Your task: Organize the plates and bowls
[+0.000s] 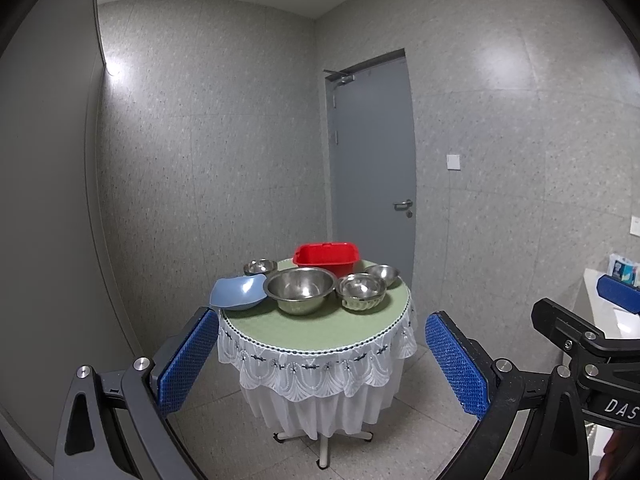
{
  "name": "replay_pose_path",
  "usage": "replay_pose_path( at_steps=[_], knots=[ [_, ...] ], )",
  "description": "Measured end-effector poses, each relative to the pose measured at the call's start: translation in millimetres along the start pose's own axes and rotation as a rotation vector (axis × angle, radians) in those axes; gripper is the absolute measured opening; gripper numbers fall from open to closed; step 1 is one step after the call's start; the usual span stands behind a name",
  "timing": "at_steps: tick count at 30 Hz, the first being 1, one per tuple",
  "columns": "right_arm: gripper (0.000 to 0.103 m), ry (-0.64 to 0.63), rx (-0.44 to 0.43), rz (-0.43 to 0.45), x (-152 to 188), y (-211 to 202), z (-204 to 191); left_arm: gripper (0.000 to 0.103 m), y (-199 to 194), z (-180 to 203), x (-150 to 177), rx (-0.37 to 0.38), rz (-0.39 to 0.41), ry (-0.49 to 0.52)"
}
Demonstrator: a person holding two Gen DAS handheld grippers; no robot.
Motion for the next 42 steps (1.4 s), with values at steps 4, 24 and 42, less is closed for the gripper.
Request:
replay_pose_path(
  at_steps=[4,24,42],
  knots=[
    [0.103,0.001,0.001,0.001,2.1,-1.2,-1.5,0.102,-1.9,-1.5,1.6,0.001,0.002,0.002],
    [0.103,0.008,-0.002,0.002,8.4,-6.8,2.1,0.102,-2.2,0.3,5.5,-0.002,0.007,0.011],
    [0.103,-0.003,-0.028,-0.032,-14.5,10.5,19.3,0.102,11.7,15.7,-20.6,-0.033,-0.037,0.007]
  ],
)
Point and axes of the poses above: each gripper's, at about its wrist camera, not at the fingertips, and y roughly the way its jaws point, z to its right, x to its underside, the point moved 4 cm from there along y, roughly the way its jaws point, and after that the axes turned 7 degrees about -z, right-handed, at the moved point
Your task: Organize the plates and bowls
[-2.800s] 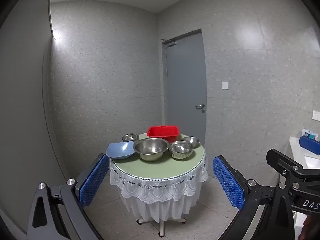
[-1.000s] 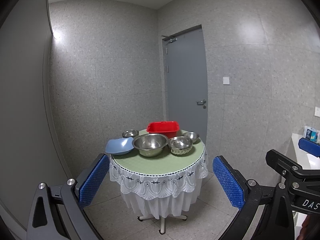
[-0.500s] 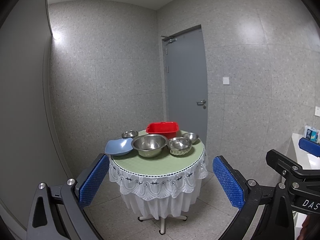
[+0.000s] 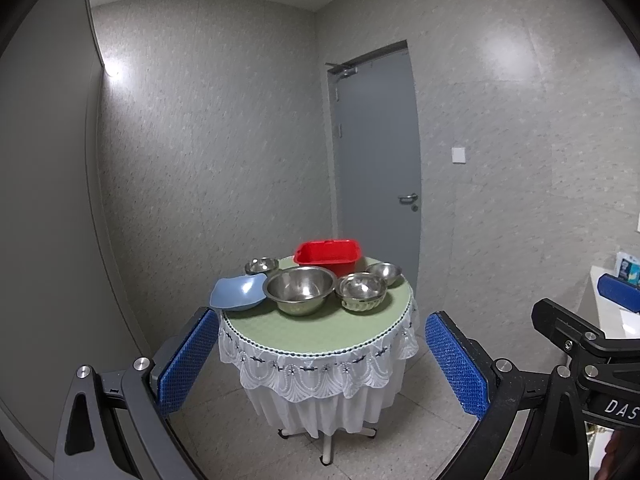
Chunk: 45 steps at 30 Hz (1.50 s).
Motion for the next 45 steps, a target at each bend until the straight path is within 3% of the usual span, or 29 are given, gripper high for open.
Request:
replay_pose_path(
  at_steps=[8,14,22,28,33,45],
  knots=[
    [0.103,-0.004,-0.018,-0.035,-14.1,24.3,-3.4,0.102,23.1,-2.2,-23.2,-0.009,-0.036,-0.001],
    [0.103,-0.001,-0.005,-0.069,-23.2,60.7,-17.1,0.102,71.1,-23.5,-39.9,0.016,-0.071,-0.004],
    [0.103,0.024,0.019,-0.111,-38.7,135.5,-64.3,0.102,172.8,-93.4,-72.3,0.080,-0.119,0.018],
    [0.103,0.071,0.043,-0.178,-58.5,196.0,-99.2,0.102,255.9,-144.3,-104.2,0.133,-0.198,0.056],
    [0.103,0.033,0.045,-0.222,-75.0,244.3,-120.8,0.102,318.4,-171.3,-121.4,0.150,-0.272,0.009],
    [0.103,-0.139,-0.076,-0.369,-109.1,430.8,-124.1,0.101,486.0,-186.9,-138.8,0.067,-0.464,-0.162]
  ],
)
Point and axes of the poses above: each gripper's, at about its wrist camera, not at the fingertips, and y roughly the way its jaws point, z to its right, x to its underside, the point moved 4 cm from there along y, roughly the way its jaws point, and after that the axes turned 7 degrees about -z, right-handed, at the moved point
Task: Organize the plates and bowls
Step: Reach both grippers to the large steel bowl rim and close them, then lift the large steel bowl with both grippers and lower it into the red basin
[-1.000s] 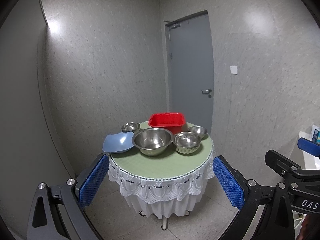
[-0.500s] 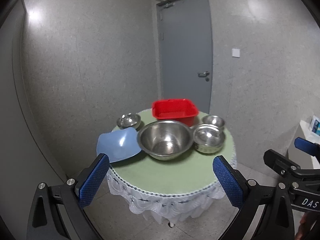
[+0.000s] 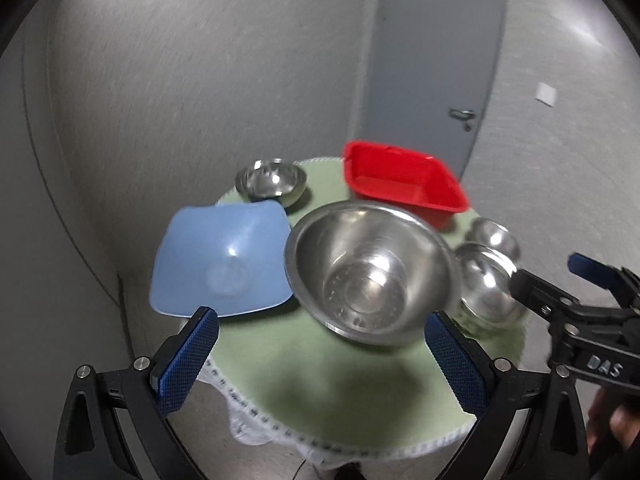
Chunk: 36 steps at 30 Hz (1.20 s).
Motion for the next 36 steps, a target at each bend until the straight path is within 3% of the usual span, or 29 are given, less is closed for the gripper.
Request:
replay_pose_path(
  at_steps=[3,10,13,18,21,26,36],
  knots=[
    [0.103,-0.092,-0.030,-0.048,-24.8,47.4,3.3,0.100,36.9,7.3,-16.1,-0.051,-0.043,-0.037],
    [0.099,-0.259,-0.134,-0.185,-59.8,140.7,9.8,0.076,101.7,6.0,-35.6,-0.082,-0.163,-0.159],
    [0.086,-0.295,-0.186,-0.235,-66.5,166.4,8.2,0.060,117.6,2.2,-42.7,-0.090,-0.191,-0.179],
    [0.053,-0.328,-0.262,-0.327,-68.6,202.2,4.7,0.049,140.0,2.2,-46.0,-0.120,-0.221,-0.176],
    [0.035,-0.335,-0.318,-0.372,-65.0,212.3,1.1,0.036,139.9,-1.6,-46.9,-0.135,-0.223,-0.177],
    [0.030,-0.287,-0.400,-0.390,-66.1,210.4,8.8,0.034,139.5,6.2,-41.4,-0.122,-0.225,-0.168],
    [0.030,-0.241,-0.480,-0.312,-85.2,167.2,24.0,0.033,83.8,13.6,-59.4,-0.066,-0.085,-0.163]
  ],
)
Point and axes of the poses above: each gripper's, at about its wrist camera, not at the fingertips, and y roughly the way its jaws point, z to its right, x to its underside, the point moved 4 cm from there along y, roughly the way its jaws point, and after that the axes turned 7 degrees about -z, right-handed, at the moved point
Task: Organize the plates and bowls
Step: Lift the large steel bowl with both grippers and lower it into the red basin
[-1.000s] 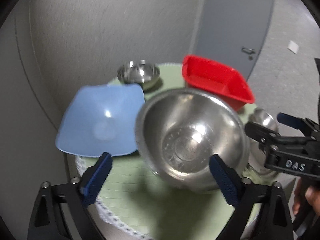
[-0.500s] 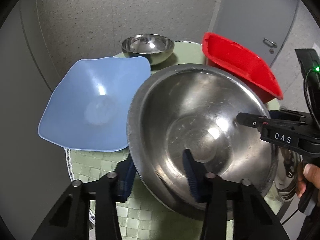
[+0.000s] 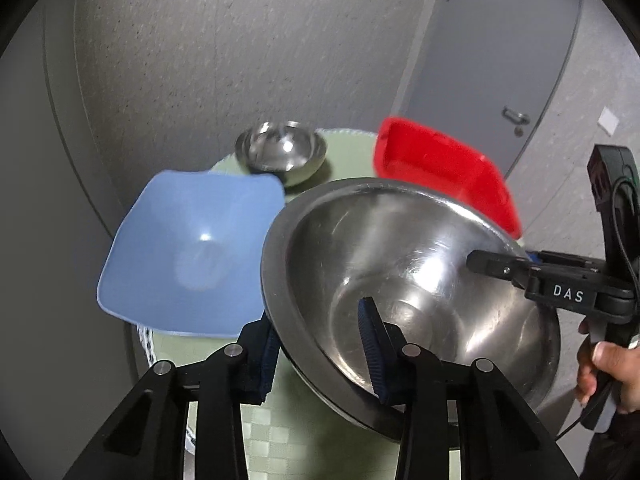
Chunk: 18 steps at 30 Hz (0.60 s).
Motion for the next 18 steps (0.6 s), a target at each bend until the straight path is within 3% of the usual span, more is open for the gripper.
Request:
replay_pose_path(
  at_steps=[5,10,18],
  knots=[
    [0.030,-0.006,-0.008,0.069,-18.1,-29.6,7.0,0.034,-10.6,16.8,-23.4,0.035,0.047,0.034],
    [0.030,0.031,0.004,0.136,-43.6,-56.4,42.2,0.034,-0.1,48.4,-63.5,0.068,0.079,0.099],
    [0.030,0.136,0.045,0.162,-90.1,-44.9,120.8,0.033,91.7,78.1,-121.9,0.115,-0.003,0.167]
  ],
)
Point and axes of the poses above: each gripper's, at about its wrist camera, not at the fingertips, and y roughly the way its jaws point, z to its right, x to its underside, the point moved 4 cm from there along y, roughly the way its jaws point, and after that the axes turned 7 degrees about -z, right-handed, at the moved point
